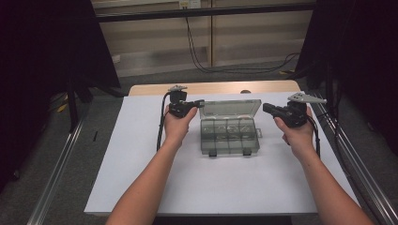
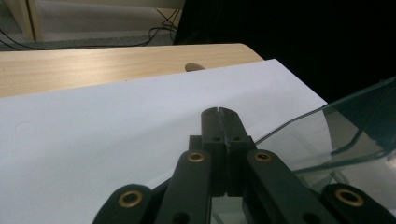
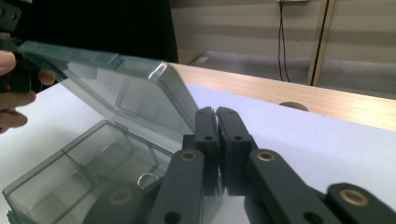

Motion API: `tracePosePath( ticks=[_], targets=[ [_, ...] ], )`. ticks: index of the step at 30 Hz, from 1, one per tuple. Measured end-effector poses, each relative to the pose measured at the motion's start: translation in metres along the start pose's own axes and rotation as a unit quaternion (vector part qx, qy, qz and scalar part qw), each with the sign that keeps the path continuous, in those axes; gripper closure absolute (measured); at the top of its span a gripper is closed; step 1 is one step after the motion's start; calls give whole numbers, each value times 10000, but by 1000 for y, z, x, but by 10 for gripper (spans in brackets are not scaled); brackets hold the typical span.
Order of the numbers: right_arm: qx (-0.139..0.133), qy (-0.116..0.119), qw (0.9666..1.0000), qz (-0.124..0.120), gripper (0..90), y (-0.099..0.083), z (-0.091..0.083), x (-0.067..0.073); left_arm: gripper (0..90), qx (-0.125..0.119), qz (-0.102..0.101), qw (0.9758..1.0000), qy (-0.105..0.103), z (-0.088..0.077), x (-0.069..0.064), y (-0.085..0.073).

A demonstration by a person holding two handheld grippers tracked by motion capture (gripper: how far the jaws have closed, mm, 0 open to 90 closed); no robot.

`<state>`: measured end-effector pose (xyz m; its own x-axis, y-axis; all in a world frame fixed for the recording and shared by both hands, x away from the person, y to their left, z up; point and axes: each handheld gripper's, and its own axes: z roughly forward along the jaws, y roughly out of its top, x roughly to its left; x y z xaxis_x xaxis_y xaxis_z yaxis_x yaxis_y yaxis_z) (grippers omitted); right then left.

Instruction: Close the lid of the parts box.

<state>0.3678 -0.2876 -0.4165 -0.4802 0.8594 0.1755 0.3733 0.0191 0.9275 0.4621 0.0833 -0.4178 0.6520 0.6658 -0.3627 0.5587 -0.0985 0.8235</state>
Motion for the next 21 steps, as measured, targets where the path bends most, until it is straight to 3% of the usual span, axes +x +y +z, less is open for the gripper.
tracePosePath(
  ticks=[5,21],
  targets=[
    [9,-168,9995,258,900,2,1,-1,900,19,56,10000,31,2,-3,-1],
    [66,-238,9990,361,900,6,15,10,900,-5,-2,10000,94,0,-7,-7]
  ],
)
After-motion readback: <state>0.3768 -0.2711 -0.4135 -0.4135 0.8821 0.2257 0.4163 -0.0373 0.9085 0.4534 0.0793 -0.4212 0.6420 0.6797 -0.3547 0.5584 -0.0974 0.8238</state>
